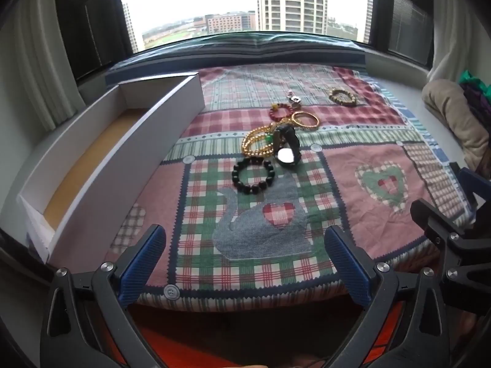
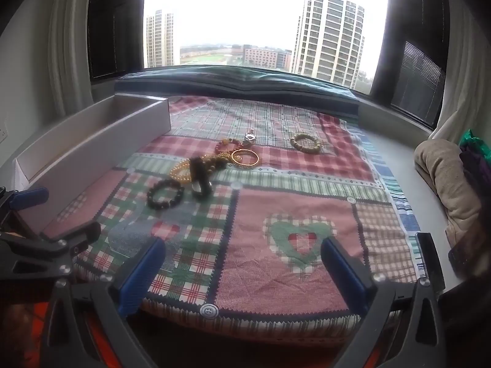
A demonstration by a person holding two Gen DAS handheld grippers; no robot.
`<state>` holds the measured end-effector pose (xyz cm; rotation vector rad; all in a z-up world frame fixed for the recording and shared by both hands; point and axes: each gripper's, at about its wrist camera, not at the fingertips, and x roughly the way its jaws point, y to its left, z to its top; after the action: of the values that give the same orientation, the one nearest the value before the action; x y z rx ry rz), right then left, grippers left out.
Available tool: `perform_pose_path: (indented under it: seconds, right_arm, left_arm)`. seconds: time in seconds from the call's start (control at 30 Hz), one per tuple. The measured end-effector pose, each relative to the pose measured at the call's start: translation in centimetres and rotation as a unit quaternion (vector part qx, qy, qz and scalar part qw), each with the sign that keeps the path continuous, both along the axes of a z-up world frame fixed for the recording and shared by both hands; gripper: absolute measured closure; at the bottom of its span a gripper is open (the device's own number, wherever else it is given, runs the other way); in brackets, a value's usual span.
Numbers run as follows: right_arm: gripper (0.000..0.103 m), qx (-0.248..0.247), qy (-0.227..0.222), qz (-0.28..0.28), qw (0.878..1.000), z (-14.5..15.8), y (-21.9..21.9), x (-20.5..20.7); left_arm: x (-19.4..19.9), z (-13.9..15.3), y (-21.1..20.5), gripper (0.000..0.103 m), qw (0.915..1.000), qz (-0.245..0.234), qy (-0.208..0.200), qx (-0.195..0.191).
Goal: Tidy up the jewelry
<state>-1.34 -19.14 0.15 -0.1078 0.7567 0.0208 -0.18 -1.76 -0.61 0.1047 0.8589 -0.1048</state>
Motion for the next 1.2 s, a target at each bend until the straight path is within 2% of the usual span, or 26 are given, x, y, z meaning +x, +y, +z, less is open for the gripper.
perform_pose_path:
  seconds: [0.43,0.67,0.87,1.2]
  right_arm:
    - [0.000,0.002,0.004,-0.007,1.000,-0.3,-0.4,0.0]
    - [0.000,0.001,0.006,-0.004,1.000,-0.3,0.0,0.1]
    - [0.000,0.004,0.006,-0.002,1.000,-0.3,0.2,-0.1]
    - [0.000,0.008,0.010,0.005,1.000,-0.4,0.5,-0.2]
  left_arm:
    - [0.1,0.7,0.5,0.000,0.9998,0.001,-0.011,-0.018]
    - [0.2,0.7,1.1,0.000,0.9988,-0.001,-0.008,-0.047]
    - [-0.2,1.2,1.3,0.000,0.9987,0.008,-0.023,-0.045]
    - [0.0,0.8,1.3,0.000,0.9986,0.007,-0.014,-0.050]
